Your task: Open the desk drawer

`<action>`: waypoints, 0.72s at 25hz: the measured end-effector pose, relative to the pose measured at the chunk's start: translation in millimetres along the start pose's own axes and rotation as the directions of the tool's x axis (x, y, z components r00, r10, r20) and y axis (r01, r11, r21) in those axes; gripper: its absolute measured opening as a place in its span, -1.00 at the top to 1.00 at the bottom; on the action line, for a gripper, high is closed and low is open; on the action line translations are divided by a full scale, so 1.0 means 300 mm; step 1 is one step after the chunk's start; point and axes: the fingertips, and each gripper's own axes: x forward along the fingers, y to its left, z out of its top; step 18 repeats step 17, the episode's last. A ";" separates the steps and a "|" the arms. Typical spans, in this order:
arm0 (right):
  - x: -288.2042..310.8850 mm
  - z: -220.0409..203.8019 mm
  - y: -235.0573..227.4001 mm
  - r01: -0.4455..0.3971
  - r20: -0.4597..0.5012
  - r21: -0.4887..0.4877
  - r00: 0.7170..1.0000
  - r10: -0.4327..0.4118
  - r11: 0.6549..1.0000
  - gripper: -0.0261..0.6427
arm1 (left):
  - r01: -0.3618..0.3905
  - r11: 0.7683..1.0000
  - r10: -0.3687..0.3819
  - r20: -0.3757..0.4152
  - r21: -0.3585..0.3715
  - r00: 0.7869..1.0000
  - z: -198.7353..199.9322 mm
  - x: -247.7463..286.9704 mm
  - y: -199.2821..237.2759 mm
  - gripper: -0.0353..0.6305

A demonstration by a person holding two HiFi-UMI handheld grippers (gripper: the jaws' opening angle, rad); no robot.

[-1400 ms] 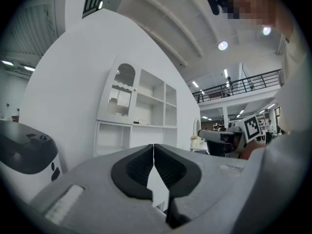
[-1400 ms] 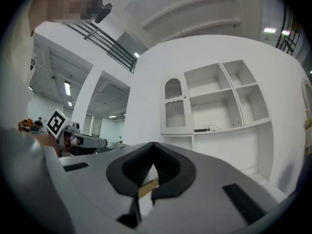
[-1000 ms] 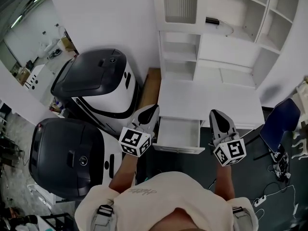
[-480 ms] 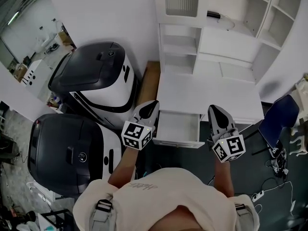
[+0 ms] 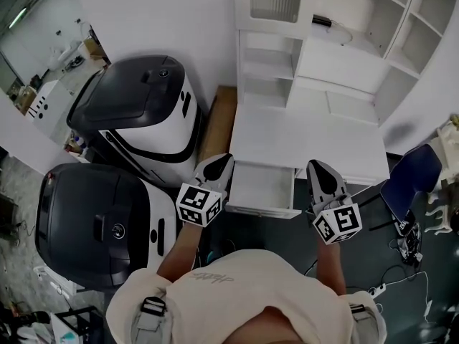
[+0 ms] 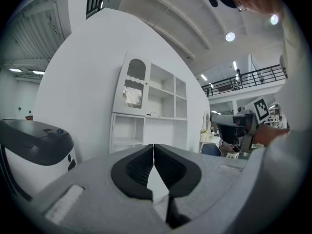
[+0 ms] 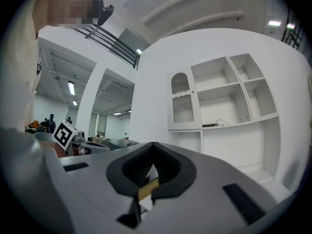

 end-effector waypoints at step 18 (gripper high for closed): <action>-0.004 -0.042 0.056 -0.014 -0.007 0.027 1.000 0.014 1.000 0.92 | -0.009 1.000 0.008 -0.050 -0.026 0.999 -0.090 -0.055 0.012 0.85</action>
